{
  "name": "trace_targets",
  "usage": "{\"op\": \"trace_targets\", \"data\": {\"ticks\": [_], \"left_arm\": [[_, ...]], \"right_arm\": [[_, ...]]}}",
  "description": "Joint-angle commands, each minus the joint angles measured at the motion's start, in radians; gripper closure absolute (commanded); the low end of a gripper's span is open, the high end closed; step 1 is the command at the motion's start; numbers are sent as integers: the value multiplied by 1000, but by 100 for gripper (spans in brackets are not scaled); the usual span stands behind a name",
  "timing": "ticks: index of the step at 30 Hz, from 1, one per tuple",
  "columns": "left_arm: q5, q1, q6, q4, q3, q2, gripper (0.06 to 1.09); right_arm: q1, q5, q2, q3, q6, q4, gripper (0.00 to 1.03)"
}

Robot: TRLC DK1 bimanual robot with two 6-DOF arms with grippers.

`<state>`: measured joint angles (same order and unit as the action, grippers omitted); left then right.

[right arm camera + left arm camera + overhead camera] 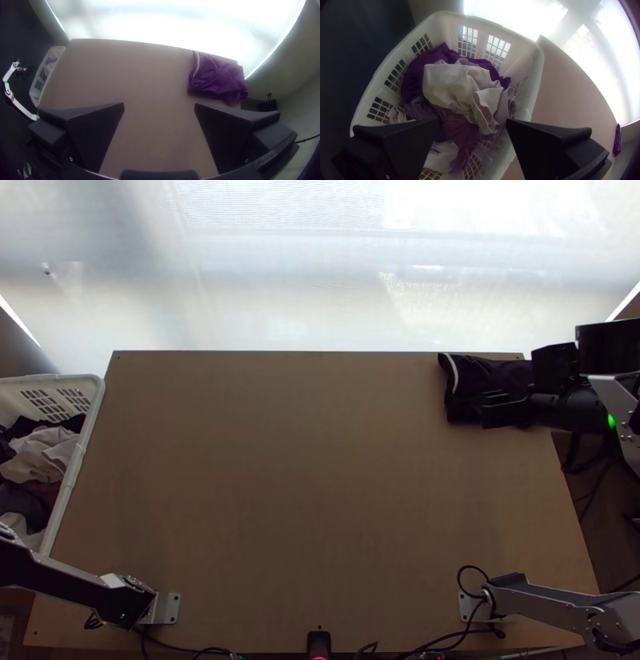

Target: Fold the t-shirt

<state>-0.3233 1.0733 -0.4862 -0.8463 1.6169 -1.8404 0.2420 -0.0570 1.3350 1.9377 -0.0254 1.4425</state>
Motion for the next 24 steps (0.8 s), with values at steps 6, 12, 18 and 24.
{"op": "trace_targets", "data": {"ticks": [6, 12, 18, 24], "left_arm": [[12, -33, -23, 56, 354, -447, 11], [52, -81, -83, 148, 402, -542, 11], [101, -127, -88, 151, 511, -654, 12], [99, -148, -83, 141, 595, -697, 43]], "right_arm": [[19, -15, 93, -40, 32, 12, 5], [20, -14, 130, -33, 35, 13, 5], [22, -15, 158, -33, 41, 16, 5], [28, -14, 185, -36, 44, 15, 5]]}}
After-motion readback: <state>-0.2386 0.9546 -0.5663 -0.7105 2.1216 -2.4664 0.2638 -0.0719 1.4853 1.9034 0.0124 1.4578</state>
